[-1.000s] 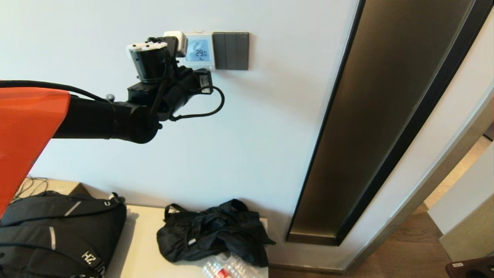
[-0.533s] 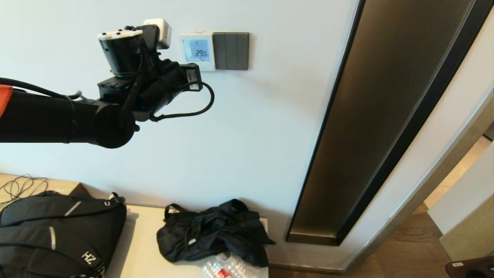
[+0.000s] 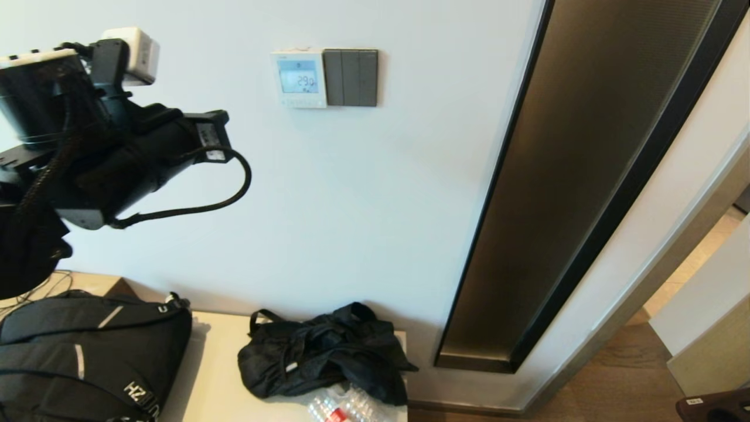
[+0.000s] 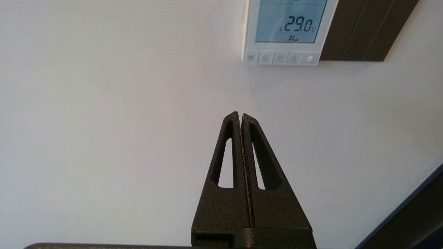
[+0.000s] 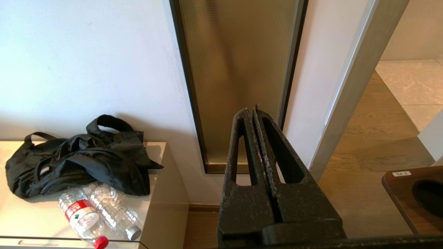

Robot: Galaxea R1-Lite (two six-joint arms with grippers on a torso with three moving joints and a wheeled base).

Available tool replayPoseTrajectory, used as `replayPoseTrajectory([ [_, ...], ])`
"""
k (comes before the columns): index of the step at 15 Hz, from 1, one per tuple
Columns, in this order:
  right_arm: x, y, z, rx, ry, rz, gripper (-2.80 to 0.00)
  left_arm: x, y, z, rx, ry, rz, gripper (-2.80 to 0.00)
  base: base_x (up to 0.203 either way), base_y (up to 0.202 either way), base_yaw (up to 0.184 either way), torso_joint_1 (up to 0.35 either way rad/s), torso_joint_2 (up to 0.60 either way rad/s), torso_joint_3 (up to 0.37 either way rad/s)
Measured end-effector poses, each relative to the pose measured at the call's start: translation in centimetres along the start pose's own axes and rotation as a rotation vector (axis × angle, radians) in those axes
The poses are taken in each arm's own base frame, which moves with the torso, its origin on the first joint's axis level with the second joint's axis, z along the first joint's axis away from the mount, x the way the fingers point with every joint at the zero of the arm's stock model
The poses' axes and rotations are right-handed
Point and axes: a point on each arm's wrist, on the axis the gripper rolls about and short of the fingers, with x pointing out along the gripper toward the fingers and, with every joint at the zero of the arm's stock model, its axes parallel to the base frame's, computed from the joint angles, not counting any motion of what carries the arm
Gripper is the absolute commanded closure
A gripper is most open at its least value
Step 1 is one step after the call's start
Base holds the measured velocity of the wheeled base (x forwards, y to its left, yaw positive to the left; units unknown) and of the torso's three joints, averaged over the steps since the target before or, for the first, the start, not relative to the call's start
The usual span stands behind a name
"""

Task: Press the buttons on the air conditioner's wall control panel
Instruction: Turn off the central air conditioner

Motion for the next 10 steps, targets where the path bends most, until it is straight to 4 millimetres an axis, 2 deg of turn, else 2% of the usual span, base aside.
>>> replayPoseTrajectory([
  [3,0.0,0.0,0.0,0.0,0.0,0.0,0.0,-5.7,2.0,-0.2,0.024,0.022,0.054,0.0,0.0,0.0,0.0,0.0,0.0,0.0],
  [6,0.0,0.0,0.0,0.0,0.0,0.0,0.0,-11.6,3.7,-1.7,0.045,0.048,0.115,0.0,0.0,0.0,0.0,0.0,0.0,0.0],
  [10,0.0,0.0,0.0,0.001,0.0,0.0,0.0,-17.6,4.2,-3.7,0.059,0.073,0.161,0.0,0.0,0.0,0.0,0.0,0.0,0.0],
])
